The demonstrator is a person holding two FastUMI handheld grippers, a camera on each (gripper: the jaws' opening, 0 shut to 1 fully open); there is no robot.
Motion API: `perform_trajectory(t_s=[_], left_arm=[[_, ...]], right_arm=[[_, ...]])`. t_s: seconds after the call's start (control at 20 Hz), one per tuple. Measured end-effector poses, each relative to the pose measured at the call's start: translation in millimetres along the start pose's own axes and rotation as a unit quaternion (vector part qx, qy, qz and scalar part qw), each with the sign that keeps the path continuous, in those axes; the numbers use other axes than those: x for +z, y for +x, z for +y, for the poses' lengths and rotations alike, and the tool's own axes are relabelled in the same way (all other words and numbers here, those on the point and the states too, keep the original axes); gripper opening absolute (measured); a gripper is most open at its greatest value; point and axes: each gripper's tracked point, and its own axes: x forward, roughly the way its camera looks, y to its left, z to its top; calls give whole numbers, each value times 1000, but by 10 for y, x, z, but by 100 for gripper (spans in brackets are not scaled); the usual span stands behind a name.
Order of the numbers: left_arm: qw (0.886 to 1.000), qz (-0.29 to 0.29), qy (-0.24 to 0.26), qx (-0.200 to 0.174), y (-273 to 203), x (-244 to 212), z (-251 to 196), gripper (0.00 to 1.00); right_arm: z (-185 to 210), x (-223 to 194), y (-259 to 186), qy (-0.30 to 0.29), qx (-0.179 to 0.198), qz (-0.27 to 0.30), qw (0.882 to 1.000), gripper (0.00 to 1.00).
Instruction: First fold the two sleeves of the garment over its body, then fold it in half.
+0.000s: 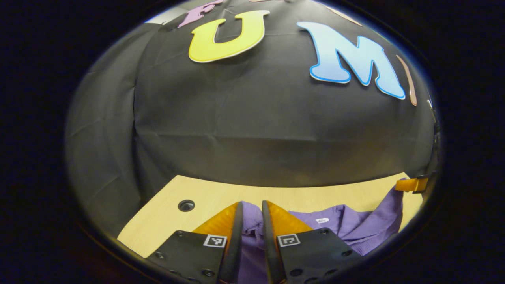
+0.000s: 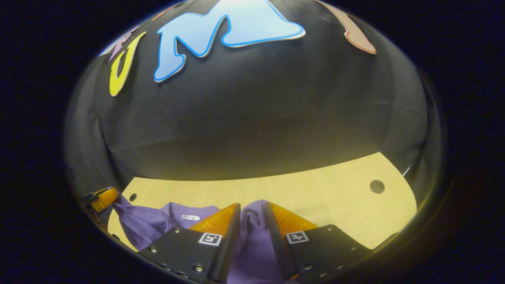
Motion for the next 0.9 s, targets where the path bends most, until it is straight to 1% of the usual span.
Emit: perform_trajectory(t_s=[0.05,0.25,0.4,0.45,0.5,0.7,0.9], left_arm=[[1000,-2,-1,-1,0,27,-15,45],[1000,-10,-11,-8,-105,121,-97,80],[999,-26,-26,-13,-233,271,-115,83],[999,-33,-32,-15,-302,337,-116,89],[998,-42,-35,-18,-378,402,-123,91],[996,-77,-21,-34,-764,637,-120,91],[993,-106,-18,-58,-1259,814,-134,92]], right_arm=[[9,32,-15,0,3,-4,1000,51],[12,91,-179,-13,2,-9,1000,85],[60,183,-462,-40,-4,-28,999,86],[97,226,-580,-48,-7,-35,998,89],[131,264,-704,-56,-9,-44,997,89],[282,419,-1265,-82,-23,-85,993,89],[451,446,-1809,-96,-38,-119,988,89]])
